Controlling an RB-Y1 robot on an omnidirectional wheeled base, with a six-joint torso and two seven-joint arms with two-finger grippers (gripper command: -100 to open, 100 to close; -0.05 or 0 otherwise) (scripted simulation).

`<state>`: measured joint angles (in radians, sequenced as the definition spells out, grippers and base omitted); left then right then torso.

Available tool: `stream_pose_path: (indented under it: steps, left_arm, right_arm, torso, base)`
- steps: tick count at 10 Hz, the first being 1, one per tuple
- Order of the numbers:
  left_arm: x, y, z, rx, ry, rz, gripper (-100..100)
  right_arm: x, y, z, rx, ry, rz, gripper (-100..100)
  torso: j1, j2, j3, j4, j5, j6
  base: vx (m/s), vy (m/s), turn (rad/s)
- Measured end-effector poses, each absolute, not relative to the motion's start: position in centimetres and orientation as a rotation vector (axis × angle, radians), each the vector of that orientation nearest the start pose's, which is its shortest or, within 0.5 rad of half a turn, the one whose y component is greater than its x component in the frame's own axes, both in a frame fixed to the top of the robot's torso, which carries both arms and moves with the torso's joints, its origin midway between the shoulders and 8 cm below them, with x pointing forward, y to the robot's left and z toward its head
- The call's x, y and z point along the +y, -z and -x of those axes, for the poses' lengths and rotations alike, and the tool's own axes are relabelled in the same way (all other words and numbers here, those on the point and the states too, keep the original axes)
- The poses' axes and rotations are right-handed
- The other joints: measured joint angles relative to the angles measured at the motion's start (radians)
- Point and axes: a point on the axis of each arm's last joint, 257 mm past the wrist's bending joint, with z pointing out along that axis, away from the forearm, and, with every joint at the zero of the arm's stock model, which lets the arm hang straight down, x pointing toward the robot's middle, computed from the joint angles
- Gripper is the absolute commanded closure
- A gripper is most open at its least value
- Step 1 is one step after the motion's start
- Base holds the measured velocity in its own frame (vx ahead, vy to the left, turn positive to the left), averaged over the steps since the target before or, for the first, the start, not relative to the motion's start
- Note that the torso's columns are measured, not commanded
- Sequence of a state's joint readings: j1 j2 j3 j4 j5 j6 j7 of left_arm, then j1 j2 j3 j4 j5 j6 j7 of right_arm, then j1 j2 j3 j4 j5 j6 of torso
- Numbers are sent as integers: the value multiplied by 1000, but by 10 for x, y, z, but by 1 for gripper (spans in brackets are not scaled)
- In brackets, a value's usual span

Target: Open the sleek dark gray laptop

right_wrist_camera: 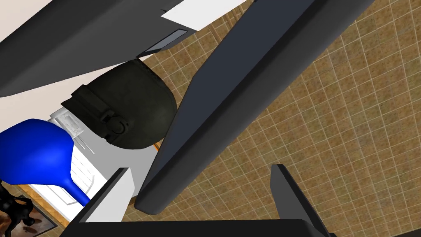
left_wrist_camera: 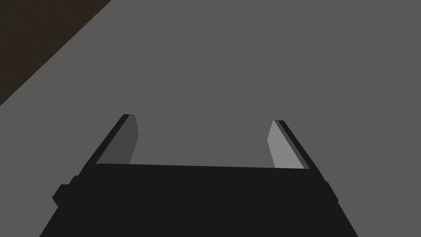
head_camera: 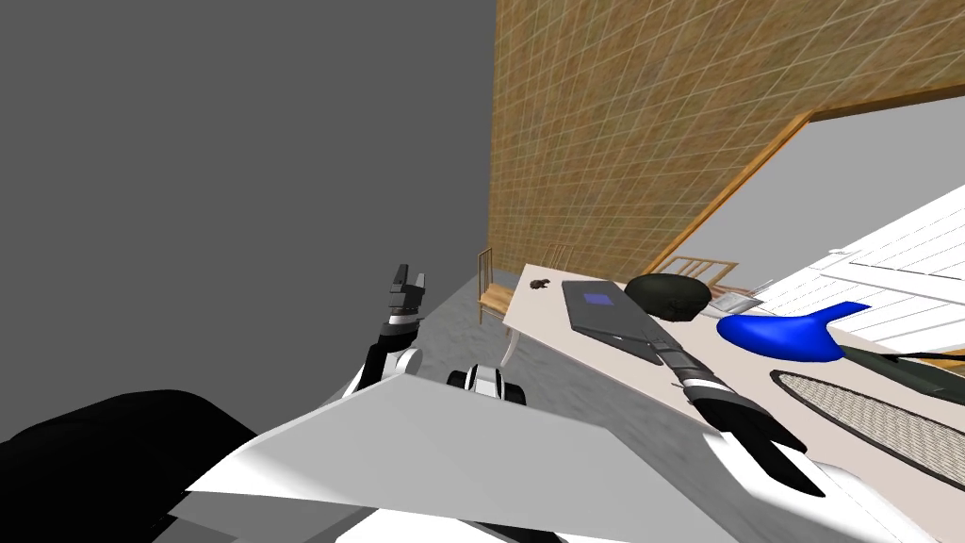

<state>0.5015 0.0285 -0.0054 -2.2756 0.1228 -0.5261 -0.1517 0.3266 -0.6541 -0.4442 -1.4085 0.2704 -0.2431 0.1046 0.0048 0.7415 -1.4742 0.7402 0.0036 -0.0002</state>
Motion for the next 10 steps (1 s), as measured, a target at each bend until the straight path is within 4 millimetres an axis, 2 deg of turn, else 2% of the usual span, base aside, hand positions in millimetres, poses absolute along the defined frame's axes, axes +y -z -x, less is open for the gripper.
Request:
stream_pose_path:
  steps: [4,5,10]
  left_arm:
    - [290,-27,-339,585,1246,646,0]
    - [290,-27,-339,585,1246,646,0]
    - [290,-27,-339,585,1246,646,0]
  right_arm:
    - [-654,159,-383,1436,-78,-645,-100]
    - [-655,159,-383,1437,-78,-649,0]
    - [-655,159,-383,1437,-79,-649,0]
  torso:
    - [-4,-3,-2,-1,-2,0]
    - [-4,-4,-2,-2,-2,0]
    - [-5,-4,-2,-3,-4,0]
  base:
    - [-17,25,18]
    - [0,0,0]
    - [0,0,0]
